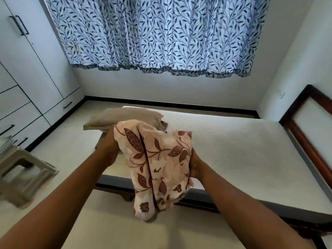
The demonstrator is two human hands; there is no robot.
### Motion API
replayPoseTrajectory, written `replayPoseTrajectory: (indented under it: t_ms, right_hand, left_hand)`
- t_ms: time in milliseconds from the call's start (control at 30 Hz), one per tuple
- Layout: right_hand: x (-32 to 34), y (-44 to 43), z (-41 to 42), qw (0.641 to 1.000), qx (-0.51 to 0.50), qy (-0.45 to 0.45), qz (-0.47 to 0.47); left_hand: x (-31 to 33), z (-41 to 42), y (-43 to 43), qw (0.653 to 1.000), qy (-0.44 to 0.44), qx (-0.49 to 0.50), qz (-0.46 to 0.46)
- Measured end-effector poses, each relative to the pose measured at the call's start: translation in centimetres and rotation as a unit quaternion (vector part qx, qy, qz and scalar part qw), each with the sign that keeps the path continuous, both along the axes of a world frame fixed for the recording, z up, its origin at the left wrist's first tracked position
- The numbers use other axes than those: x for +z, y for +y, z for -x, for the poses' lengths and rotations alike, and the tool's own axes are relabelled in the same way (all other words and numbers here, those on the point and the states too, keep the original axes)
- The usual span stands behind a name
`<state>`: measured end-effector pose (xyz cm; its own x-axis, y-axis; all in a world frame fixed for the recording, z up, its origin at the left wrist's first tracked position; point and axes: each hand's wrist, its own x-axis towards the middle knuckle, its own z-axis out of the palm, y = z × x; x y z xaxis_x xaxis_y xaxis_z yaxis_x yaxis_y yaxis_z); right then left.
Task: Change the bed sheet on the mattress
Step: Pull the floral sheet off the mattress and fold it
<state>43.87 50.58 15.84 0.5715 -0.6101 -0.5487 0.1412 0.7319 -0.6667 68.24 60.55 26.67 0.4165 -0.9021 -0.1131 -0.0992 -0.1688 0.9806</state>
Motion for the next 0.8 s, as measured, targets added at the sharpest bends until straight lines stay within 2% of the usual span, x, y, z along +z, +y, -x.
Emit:
replayPoseTrajectory:
  t_ms: [100, 133, 200, 300, 433, 500, 600, 733, 800]
  right_hand:
    - [1.2, -0.5, -0.7, 0.998, 0.008, -0.034, 0.05]
    - [1.8, -0.8, -0.8, 0.996, 0.011, -0.045, 0.072]
    - [2.8, -1.4, -0.6, 0.994, 0.024, -0.049, 0.093]
    - [3.1, -1.5, -0.6, 0.994, 0.027, -0.048, 0.097]
    - [3.5, -1.1, 0.3, 0.992, 0.0, -0.062, 0.113]
    - [3.9, -0.8, 1.2, 0.992, -0.009, -0.053, 0.115]
    - [4.5, -0.4, 3.7, 0.993, -0.015, -0.045, 0.107]
    - [4.8, 0.3, 7.4, 0.992, 0.048, -0.055, 0.1]
    - [4.7, 0.5, 9.6, 0.989, 0.091, -0.049, 0.105]
  left_hand:
    - [-0.8, -1.8, 2.1, 0.993, -0.056, -0.054, -0.086]
    - [-0.4, -1.7, 3.3, 0.991, -0.043, -0.069, -0.11]
    - [0.4, -0.7, 5.7, 0.983, 0.006, -0.091, -0.161]
    - [-1.4, 0.0, 7.9, 0.965, 0.149, -0.016, -0.214]
    - [-3.9, 3.4, 8.8, 0.946, 0.232, 0.014, -0.228]
    - [-5.1, 5.4, 9.3, 0.934, 0.272, -0.005, -0.23]
    - [-7.2, 7.7, 8.6, 0.907, 0.386, -0.028, -0.167]
    - [-9.0, 9.9, 5.8, 0.873, 0.476, -0.036, -0.104]
    - [-9.3, 10.8, 3.4, 0.855, 0.497, -0.083, -0.12]
